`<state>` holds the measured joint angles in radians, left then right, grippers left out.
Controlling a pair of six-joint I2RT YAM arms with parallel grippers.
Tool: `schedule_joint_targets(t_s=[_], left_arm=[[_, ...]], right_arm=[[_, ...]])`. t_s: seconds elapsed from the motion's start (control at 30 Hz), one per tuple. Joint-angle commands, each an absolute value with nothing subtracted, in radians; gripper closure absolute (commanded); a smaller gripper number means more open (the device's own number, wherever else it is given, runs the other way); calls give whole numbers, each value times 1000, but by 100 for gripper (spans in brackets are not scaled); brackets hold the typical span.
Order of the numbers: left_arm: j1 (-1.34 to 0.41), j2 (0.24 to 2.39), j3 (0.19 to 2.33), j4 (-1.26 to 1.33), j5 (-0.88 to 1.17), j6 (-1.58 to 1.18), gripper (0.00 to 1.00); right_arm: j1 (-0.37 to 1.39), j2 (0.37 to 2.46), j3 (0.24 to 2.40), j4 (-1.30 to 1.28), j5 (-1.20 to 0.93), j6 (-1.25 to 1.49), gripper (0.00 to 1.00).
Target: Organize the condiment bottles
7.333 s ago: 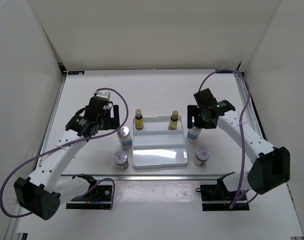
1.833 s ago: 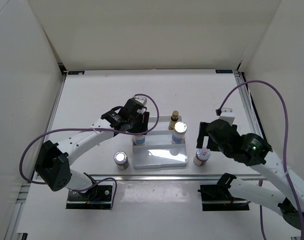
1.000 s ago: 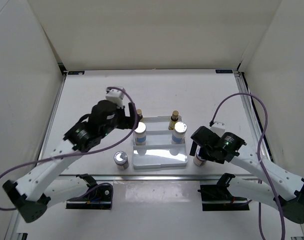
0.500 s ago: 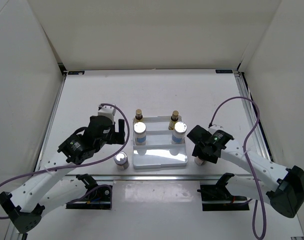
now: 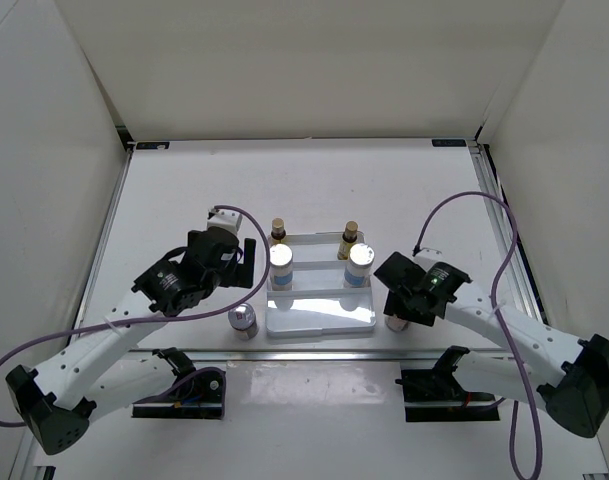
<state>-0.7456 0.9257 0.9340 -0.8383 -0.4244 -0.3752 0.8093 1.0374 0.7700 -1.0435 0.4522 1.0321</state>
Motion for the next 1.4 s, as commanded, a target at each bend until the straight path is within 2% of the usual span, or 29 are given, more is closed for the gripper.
schedule_joint_targets(t_s=[0.0, 0.43, 0.47, 0.5, 0.53, 0.57, 0.6, 0.67, 0.8, 1.03, 1.37], left_arm=[[-750, 902, 971, -841, -437, -368, 0], [-750, 902, 971, -841, -437, -368, 0], [-750, 902, 971, -841, -437, -368, 0], [-750, 902, 971, -841, -437, -368, 0], [-750, 902, 971, -841, -437, -368, 0], [-750, 902, 971, -841, -437, -368, 0], [-750, 902, 971, -841, -437, -368, 0], [-750, 911, 971, -841, -437, -368, 0], [-750, 911, 971, -841, -437, -368, 0], [-750, 911, 971, -841, -437, -368, 0], [-750, 911, 971, -841, -437, -368, 0]], right_arm=[[871, 991, 847, -1052, 511, 1026, 100], [1117, 1014, 971, -1158, 735, 1112, 100], [1117, 1025, 983, -1172, 744, 1129, 96], [1117, 1035, 983, -1183, 744, 1143, 66], [1117, 1048, 983, -1183, 755, 1155, 47], [1117, 1048, 983, -1183, 755, 1155, 35], [1106, 1048, 974, -1183, 755, 1155, 18], [1097, 1048, 963, -1183, 755, 1166, 2], [1013, 983, 925, -1143, 764, 1100, 0], [783, 908, 844, -950, 574, 855, 0], [591, 1097, 785, -769, 364, 753, 0]])
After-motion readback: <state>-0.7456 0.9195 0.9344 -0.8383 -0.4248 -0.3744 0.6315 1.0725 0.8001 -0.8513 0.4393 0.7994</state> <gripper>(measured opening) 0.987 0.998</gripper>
